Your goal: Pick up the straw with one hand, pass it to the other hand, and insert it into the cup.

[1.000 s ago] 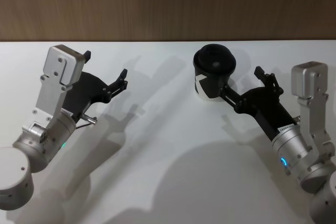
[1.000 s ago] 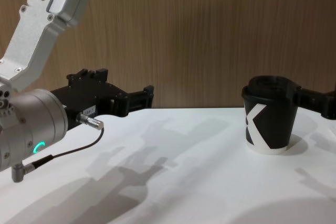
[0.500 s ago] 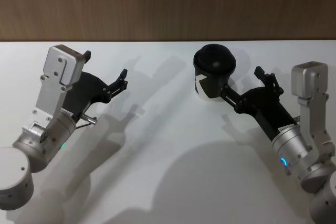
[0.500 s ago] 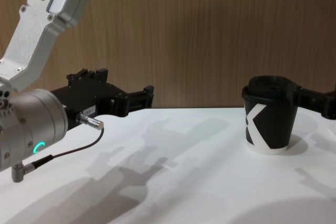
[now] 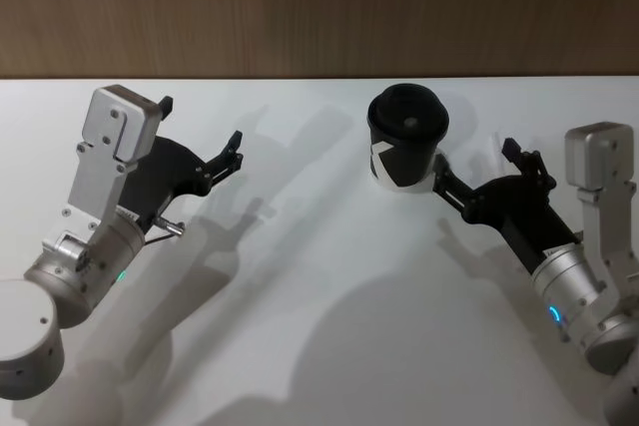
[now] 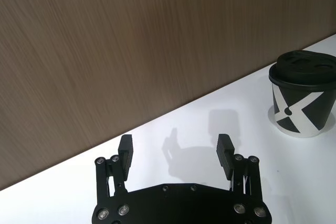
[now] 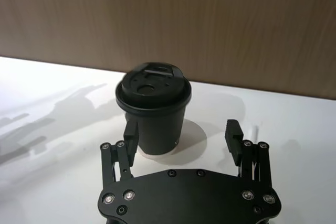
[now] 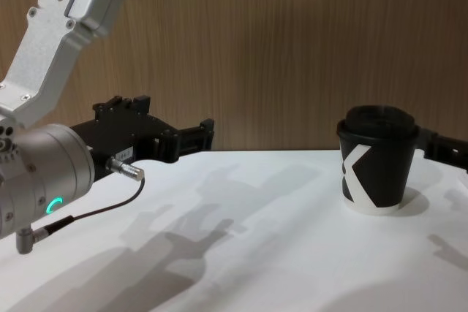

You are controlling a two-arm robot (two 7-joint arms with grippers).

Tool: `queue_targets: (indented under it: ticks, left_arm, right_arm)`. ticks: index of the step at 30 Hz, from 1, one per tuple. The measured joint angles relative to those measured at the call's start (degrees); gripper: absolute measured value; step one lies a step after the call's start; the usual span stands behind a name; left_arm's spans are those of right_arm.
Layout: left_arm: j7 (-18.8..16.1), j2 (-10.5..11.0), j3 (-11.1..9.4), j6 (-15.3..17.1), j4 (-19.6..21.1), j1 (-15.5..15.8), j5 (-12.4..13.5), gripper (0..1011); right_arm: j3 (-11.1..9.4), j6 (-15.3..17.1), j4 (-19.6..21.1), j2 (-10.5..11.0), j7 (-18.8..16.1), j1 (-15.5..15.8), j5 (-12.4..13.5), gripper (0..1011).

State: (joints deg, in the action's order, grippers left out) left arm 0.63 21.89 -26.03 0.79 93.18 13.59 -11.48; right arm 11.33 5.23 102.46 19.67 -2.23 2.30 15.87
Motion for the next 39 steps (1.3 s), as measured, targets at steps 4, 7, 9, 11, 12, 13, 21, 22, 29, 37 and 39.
queue_targets:
  ticks: [4, 7, 9, 11, 12, 13, 21, 22, 29, 37, 39]
  left_arm:
    - [0.0, 0.0, 0.0, 0.0, 0.0, 0.0, 0.0, 1003]
    - [0.0, 0.0, 0.0, 0.0, 0.0, 0.0, 0.0, 1003]
    - [0.0, 0.0, 0.0, 0.0, 0.0, 0.0, 0.0, 1003]
    - [0.0, 0.0, 0.0, 0.0, 0.0, 0.0, 0.0, 1003]
    - [0.0, 0.0, 0.0, 0.0, 0.0, 0.0, 0.0, 1003]
    - [0.0, 0.0, 0.0, 0.0, 0.0, 0.0, 0.0, 1002]
    - [0.0, 0.0, 0.0, 0.0, 0.0, 0.0, 0.0, 1003]
    - [0.0, 0.0, 0.0, 0.0, 0.0, 0.0, 0.0, 1003]
    - [0.0, 0.0, 0.0, 0.0, 0.0, 0.0, 0.0, 1003]
    - [0.0, 0.0, 0.0, 0.0, 0.0, 0.0, 0.0, 1003]
    - [0.0, 0.0, 0.0, 0.0, 0.0, 0.0, 0.0, 1003]
  right_arm:
    - [-0.5, 1.7, 0.6, 0.1, 0.7, 0.5, -0.3, 1001]
    - [-0.8, 3.1, 0.9, 0.2, 1.2, 0.9, -0.5, 1001]
    - [-0.9, 3.8, 1.1, 0.3, 1.5, 1.0, -0.7, 1001]
    - [-1.1, 4.8, 1.4, 0.3, 1.8, 1.2, -0.9, 1001]
    - [-1.2, 5.3, 1.5, 0.4, 2.0, 1.3, -1.0, 1001]
    - [-1.2, 5.6, 1.5, 0.4, 2.1, 1.3, -1.1, 1001]
    - [-1.7, 8.4, 1.8, 0.3, 3.2, 1.9, -1.8, 1001]
    - [-1.8, 8.6, 1.8, 0.2, 3.3, 1.9, -1.8, 1001]
    - [-2.3, 10.3, 1.4, -0.2, 3.9, 2.3, -2.0, 1001]
    - [-2.6, 11.7, 0.5, -0.2, 4.2, 2.5, -2.6, 1001]
    - [-2.7, 12.0, 0.2, -0.2, 4.2, 2.5, -2.9, 1001]
